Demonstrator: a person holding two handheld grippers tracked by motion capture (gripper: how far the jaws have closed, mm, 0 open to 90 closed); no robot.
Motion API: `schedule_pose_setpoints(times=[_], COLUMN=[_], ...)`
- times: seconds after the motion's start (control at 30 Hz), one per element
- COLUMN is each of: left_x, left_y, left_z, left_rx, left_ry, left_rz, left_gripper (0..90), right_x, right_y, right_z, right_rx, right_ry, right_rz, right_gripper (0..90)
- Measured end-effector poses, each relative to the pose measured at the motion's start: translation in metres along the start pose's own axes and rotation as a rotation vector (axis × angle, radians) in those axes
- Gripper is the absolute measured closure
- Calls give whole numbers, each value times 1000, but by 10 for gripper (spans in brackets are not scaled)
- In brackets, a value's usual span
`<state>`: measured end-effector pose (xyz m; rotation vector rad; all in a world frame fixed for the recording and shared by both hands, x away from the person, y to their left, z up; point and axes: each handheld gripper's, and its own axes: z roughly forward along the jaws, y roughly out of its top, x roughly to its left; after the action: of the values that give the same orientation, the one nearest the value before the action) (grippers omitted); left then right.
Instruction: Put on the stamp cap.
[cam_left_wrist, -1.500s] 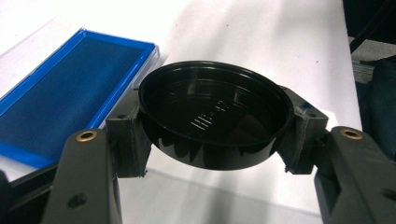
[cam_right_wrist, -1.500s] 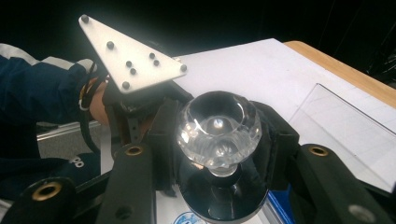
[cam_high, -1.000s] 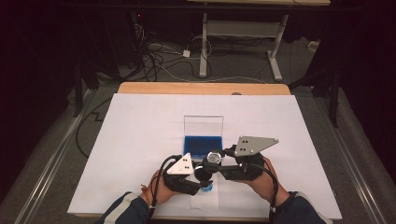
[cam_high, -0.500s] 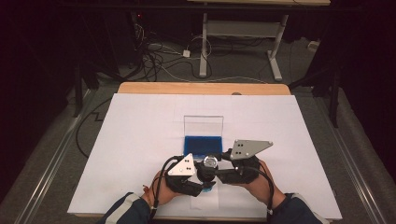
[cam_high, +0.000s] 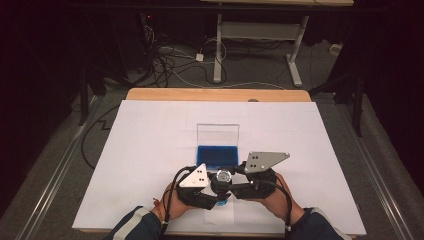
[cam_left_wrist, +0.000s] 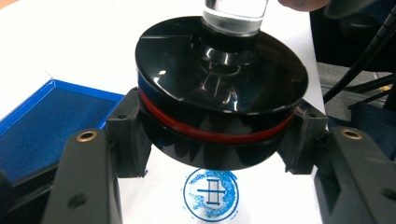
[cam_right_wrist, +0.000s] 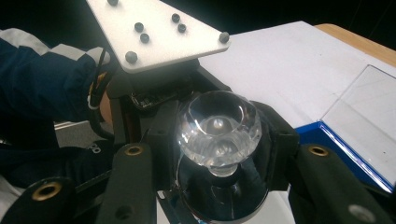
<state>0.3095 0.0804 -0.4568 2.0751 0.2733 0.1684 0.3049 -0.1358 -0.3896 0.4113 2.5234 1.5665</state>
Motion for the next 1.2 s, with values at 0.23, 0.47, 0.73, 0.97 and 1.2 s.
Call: schedule_pose_setpoints(times=[0.23, 0.47, 0.73, 0.97, 1.2], left_x=[0, 0, 1, 0, -1], left_y=[0, 0, -1, -1, -1], left_z=[0, -2, -4, -5, -5], left_rx=[3, -20, -20, -17, -8], left_ry=[-4, 1, 19, 29, 39], left_rz=[3, -2, 0, 11, 23], left_gripper=[358, 358, 358, 358, 357], right_x=[0, 1, -2, -2, -5], right_y=[-2, -3, -6, -7, -10], right_z=[2, 2, 2, 1, 1], right_rx=[-12, -44, -58, -57, -60], right_ry=[4, 1, 7, 15, 27], right_rz=[8, 20, 41, 44, 62], right_gripper=[569, 569, 569, 570, 571])
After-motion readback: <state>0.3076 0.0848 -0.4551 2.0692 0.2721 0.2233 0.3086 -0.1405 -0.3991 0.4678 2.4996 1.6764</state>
